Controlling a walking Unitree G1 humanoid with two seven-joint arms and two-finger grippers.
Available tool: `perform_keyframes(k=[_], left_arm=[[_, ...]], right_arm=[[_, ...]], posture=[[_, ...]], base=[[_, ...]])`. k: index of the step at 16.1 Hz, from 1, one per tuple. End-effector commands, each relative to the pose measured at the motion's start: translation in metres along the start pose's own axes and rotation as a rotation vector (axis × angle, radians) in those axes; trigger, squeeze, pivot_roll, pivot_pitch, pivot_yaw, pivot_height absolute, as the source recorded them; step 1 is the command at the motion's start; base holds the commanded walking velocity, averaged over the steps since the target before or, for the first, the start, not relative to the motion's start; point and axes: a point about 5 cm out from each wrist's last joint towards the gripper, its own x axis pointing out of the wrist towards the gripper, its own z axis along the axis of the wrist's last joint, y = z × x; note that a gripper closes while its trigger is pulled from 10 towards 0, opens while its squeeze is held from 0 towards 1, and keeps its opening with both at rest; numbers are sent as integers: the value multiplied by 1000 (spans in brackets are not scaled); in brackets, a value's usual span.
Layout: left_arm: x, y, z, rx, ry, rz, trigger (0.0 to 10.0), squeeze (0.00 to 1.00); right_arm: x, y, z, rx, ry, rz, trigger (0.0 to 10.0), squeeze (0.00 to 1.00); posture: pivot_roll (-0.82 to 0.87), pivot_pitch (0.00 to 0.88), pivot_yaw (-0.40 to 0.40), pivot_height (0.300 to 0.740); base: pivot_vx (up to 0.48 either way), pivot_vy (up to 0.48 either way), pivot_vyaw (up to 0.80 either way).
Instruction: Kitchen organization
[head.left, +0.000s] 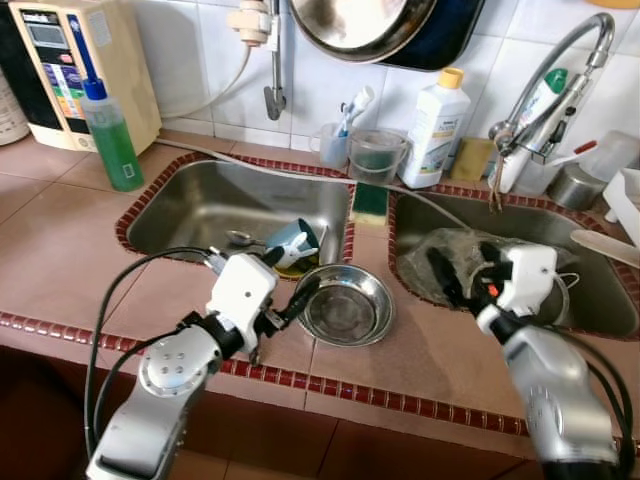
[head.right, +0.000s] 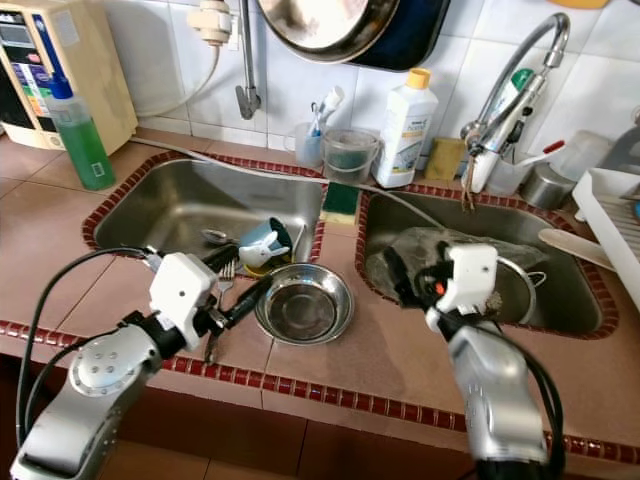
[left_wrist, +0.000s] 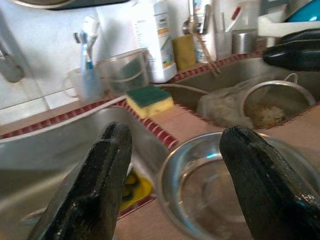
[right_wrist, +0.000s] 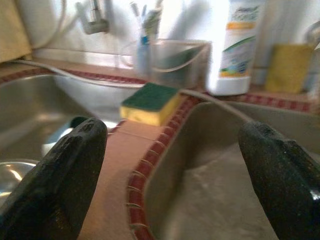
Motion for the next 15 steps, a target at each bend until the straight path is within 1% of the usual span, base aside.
perform_keyframes(k=[1, 3, 5, 8, 10, 12, 15], left_arm=[[2, -5, 5, 20, -9, -16, 10000, 0], [4, -10, 7, 18, -13, -27, 10000, 0], [4, -11, 10, 10, -20, -21, 10000, 0], [3, -12, 12, 3, -24, -3, 10000, 0], [3, -13, 12, 1, -24, 14, 10000, 0], [2, -14, 13, 1, -28, 22, 10000, 0], [0, -15, 14, -7, -27, 32, 10000, 0]], right_arm=[[4, -5, 4, 20, 7, 18, 10000, 0], [15, -2, 3, 41, 45, 91, 10000, 0], [23, 7, 0, 56, 80, 186, 10000, 0], [28, 20, -4, 71, 138, 320, 10000, 0], [28, 25, -13, 74, 194, 395, 10000, 0], [27, 25, -17, 83, 218, 404, 10000, 0], [25, 23, -27, 129, 265, 412, 10000, 0]], posture=[[-50, 30, -60, 732], [-40, 29, -66, 732], [-32, 29, -74, 732], [-16, 29, -94, 732], [-4, 27, -109, 732], [4, 25, -116, 732], [9, 21, -120, 732]], base=[[0, 0, 0], [0, 0, 0], [0, 0, 0], [0, 0, 0], [0, 0, 0], [0, 0, 0], [0, 0, 0]])
